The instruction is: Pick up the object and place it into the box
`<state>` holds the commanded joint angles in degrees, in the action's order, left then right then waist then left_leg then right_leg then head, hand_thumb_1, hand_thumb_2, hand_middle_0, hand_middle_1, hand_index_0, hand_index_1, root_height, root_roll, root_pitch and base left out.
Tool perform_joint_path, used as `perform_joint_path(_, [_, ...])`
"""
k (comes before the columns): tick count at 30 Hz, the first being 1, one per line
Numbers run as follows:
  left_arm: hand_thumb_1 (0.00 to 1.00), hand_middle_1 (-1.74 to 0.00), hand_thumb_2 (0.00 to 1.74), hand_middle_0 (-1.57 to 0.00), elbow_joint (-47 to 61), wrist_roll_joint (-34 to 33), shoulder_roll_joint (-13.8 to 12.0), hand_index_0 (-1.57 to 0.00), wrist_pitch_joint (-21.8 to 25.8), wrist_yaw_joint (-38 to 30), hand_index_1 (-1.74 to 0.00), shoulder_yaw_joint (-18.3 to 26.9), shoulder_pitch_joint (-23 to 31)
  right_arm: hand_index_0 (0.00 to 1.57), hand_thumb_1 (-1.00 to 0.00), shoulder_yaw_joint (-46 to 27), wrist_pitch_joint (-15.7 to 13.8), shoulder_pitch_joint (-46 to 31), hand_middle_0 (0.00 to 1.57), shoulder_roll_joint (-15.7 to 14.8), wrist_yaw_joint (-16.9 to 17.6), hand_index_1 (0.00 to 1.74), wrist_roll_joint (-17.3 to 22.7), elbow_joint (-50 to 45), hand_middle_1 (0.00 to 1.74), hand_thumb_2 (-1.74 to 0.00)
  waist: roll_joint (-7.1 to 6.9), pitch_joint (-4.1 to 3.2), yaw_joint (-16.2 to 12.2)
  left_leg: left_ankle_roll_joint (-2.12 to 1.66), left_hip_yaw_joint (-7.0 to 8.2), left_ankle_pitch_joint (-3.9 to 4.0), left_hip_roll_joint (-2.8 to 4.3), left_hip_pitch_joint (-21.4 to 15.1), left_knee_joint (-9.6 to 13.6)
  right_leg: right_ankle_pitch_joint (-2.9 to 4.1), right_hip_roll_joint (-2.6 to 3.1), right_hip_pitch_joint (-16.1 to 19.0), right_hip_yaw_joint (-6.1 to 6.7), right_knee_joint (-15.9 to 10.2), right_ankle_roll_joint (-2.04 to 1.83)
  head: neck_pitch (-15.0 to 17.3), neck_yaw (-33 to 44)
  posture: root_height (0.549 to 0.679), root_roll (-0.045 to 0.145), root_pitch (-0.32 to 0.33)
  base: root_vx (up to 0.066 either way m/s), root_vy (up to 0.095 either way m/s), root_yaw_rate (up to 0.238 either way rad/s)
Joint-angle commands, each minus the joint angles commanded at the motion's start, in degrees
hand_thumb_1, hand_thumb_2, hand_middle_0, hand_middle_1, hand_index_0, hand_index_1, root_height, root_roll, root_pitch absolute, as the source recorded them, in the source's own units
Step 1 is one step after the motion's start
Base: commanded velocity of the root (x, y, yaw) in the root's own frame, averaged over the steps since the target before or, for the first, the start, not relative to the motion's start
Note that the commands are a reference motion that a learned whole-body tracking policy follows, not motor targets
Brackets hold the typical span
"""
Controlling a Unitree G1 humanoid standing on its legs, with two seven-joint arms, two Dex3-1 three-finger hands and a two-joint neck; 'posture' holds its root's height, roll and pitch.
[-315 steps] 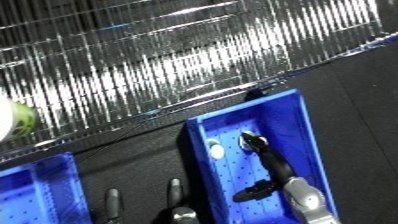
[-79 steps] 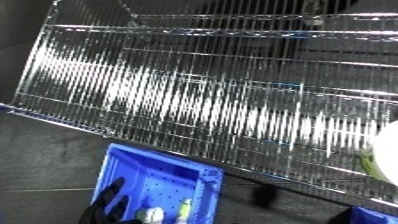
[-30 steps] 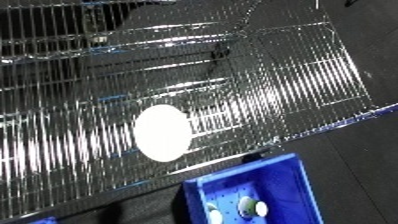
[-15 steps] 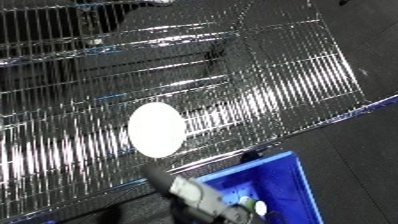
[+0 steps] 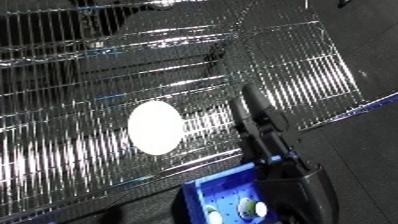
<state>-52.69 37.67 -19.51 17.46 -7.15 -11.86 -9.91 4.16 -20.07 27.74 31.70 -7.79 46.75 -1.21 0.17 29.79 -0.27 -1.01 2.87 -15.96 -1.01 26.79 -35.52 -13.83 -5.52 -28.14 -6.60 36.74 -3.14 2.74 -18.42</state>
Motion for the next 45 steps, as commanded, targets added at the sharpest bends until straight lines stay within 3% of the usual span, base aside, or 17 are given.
perform_joint_path(4, [0.0, 0.0, 0.0, 0.0, 0.2, 0.2, -0.2, 0.0, -0.4, -0.1, 0.0, -0.9, 0.1, 0.0, 0.0, 1.8, 0.2, 3.2, 0.0, 2.1, 4.3, 0.0, -3.0, 5.8, 0.0, 0.0, 0.54, 0.0, 0.8, 0.1, -0.35, 0.05, -0.34, 0.3, -0.3, -0.13, -0.1, -0.2, -0.2, 0.3, 0.3, 0.3, -0.8, 0.647, 0.049, 0.096, 0.017, -0.019, 0.04])
perform_joint_path(9, [0.0, 0.0, 0.0, 0.0, 0.2, 0.4, -0.3, 0.0, -0.7, 0.1, 0.0, -2.4, -0.3, 0.0, 0.0, 5.0, 2.5, 8.2, 0.0, 5.1, 8.1, 0.0, -4.1, 12.4, 0.0, 0.0, 1.34, 0.0, 2.0, 0.22, -0.92, 0.13, -0.96, 0.7, -0.5, -0.52, -0.33, -0.5, -0.48, 1.1, 0.78, 0.8, -2.0, 0.646, 0.052, 0.094, 0.02, -0.016, 0.05])
perform_joint_path(14, [0.0, 0.0, 0.0, 0.0, 0.6, 0.9, -0.4, 0.0, -1.1, 0.6, 0.0, -3.4, -0.4, 0.0, 0.0, 7.9, 4.7, 12.3, 0.0, 6.8, 9.0, 0.0, -4.3, 17.8, 0.0, 0.0, 2.02, 0.0, 2.8, 0.36, -1.33, 0.01, -1.57, 1.2, -1.0, -0.87, -0.54, -1.0, -0.66, 1.8, 1.21, 0.9, -3.7, 0.645, 0.057, 0.094, 0.016, -0.008, 0.049])
perform_joint_path(20, [0.0, 0.0, 0.0, 0.0, 1.0, 0.2, -0.4, 0.0, -1.5, 1.3, 0.0, -4.2, -0.1, 0.0, 0.0, 10.7, 6.8, 16.2, 0.0, 7.1, 7.4, 0.0, -3.7, 24.3, 0.0, 0.0, 2.72, 0.0, 3.5, 0.57, -1.58, -0.43, -2.08, 1.9, -2.2, -1.24, -0.78, -1.7, -0.78, 2.9, 1.62, 1.2, -3.5, 0.643, 0.061, 0.093, 0.015, -0.003, 0.029])
perform_joint_path(29, [0.0, 0.0, 0.0, 0.0, 1.9, 0.3, -1.3, 0.0, -1.6, 1.6, 0.0, -5.8, -1.0, 0.0, 0.0, 15.5, 8.2, 22.1, 0.0, 6.7, 6.3, 0.0, -5.2, 33.2, 0.0, 0.0, 3.95, 0.0, 4.6, 0.53, -1.6, 0.53, -2.4, 2.8, -1.3, -0.83, -1.15, -3.1, -0.82, 2.8, 1.54, 1.0, -5.2, 0.642, 0.064, 0.107, 0.001, 0.011, 0.034])
perform_joint_path(45, [0.0, 0.0, 0.0, 0.0, 3.3, 1.0, -0.9, 0.0, -1.5, 2.2, 0.0, -7.9, -0.8, 0.0, 0.0, 20.3, 9.2, 29.0, 0.0, 4.9, 5.9, 0.0, -6.3, 40.1, 0.0, 0.0, 5.59, 0.0, 6.4, 0.51, -1.75, 0.93, -2.98, 4.9, -1.4, -0.75, -1.91, -5.5, -1.16, 3.8, 1.75, 0.1, -9.5, 0.639, 0.07, 0.128, 0.005, 0.019, 0.042])
